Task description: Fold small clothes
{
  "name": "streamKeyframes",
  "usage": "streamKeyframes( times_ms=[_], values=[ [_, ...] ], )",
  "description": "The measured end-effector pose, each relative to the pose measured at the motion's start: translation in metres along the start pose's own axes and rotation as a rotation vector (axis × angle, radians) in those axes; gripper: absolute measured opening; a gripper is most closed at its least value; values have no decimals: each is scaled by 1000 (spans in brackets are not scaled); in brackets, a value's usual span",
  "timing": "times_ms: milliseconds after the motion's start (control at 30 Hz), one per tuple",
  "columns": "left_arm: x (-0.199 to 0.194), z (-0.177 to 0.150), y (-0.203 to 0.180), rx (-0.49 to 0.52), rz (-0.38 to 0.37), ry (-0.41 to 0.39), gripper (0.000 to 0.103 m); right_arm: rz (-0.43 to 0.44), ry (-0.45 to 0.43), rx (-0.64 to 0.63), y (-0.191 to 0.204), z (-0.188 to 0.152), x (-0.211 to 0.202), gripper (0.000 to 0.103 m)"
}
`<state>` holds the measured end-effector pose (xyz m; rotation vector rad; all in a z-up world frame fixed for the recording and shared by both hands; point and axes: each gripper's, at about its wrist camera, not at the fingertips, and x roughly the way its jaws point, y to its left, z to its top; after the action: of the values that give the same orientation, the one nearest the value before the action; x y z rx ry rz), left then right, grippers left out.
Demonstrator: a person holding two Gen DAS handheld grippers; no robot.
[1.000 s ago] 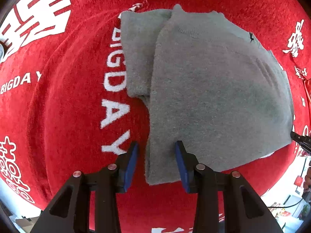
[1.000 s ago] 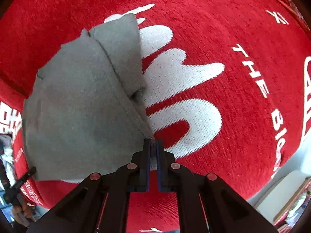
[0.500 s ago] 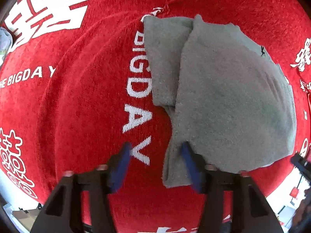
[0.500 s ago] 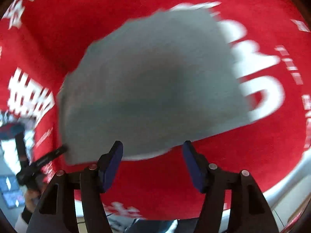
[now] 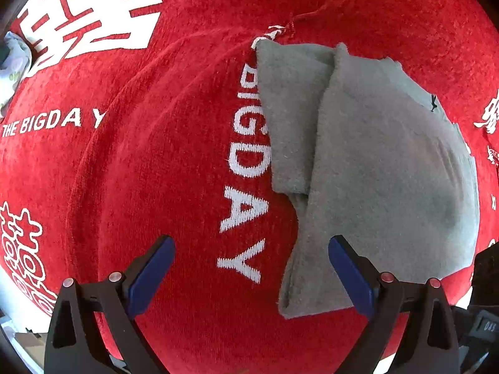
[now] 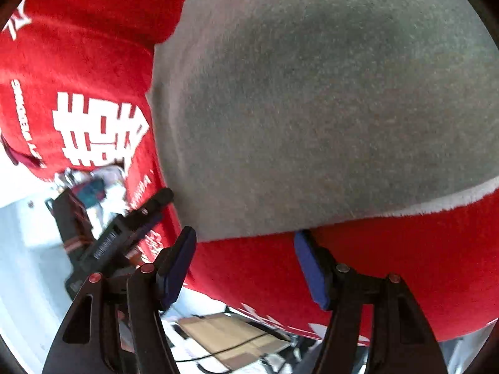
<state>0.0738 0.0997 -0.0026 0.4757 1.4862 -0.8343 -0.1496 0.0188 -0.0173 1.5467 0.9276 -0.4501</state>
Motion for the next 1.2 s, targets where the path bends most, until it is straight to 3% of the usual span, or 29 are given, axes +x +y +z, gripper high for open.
streamKeyframes(
  times_ms=[233,500,533,567,800,967,1100,1167,1200],
  values=[
    [5,15,14,-36,5,-1,99,95,-44,66,2,5,8,71],
    [11,40,53,-126,-230,17,99,244,-68,203,0,13,30,68],
    [14,46,57,-137,-260,24,99,249,-68,210,1,15,30,43],
    [16,50,59,-147,-286,33,99,239,-63,207,2,17,29,9],
    [40,82,50,-178,-446,95,99,274,-85,25,38,26,-5,9],
    [43,102,21,-131,-552,128,99,268,-76,-49,53,28,-17,8],
    [36,109,-6,-88,-583,117,99,200,-29,-74,50,22,-6,9],
    [34,109,-23,-69,-554,106,97,146,7,-93,47,17,-3,13],
    [37,109,-31,-60,-527,99,88,105,27,-106,45,15,-4,13]
  ],
)
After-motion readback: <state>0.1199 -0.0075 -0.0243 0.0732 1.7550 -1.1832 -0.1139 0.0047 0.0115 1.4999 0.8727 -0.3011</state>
